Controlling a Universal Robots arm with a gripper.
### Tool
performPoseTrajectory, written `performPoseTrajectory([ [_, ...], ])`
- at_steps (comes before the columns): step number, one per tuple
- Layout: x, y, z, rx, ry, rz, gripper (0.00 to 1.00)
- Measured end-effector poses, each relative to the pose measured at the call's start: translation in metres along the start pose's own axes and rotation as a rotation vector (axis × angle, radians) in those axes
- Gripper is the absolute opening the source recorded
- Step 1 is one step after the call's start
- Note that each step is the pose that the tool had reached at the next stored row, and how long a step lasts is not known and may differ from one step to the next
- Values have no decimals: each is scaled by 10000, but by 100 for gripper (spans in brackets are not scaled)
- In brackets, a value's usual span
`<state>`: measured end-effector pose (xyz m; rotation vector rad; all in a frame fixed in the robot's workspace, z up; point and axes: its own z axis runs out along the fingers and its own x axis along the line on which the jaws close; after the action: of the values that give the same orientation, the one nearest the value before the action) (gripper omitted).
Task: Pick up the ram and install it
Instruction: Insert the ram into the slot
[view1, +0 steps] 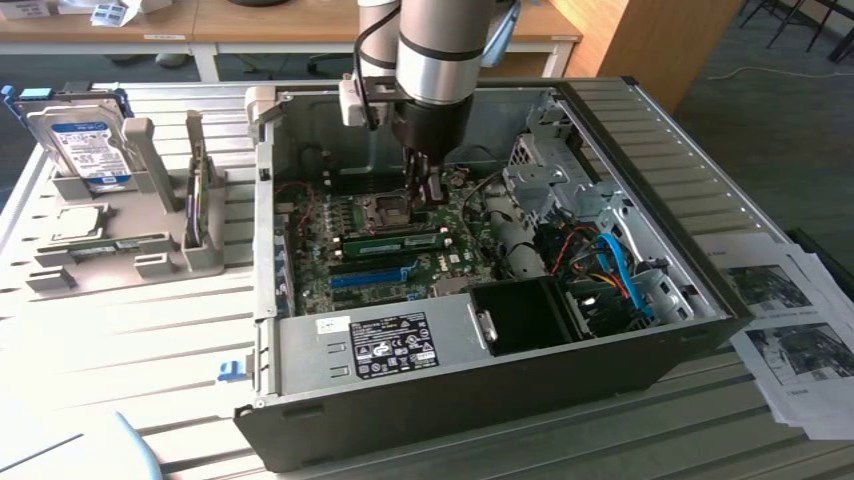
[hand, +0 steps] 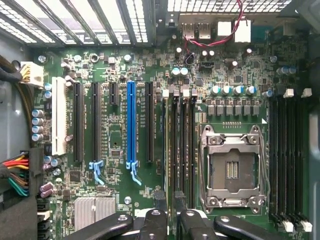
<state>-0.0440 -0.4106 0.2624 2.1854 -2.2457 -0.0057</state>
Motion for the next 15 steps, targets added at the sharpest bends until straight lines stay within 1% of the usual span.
performPoseTrajectory([
  [4,-2,1,-77,1,10,0,18],
  [11,-2,2,-249,2,34,0,18],
  [15,-4,3,-322,2,37,0,18],
])
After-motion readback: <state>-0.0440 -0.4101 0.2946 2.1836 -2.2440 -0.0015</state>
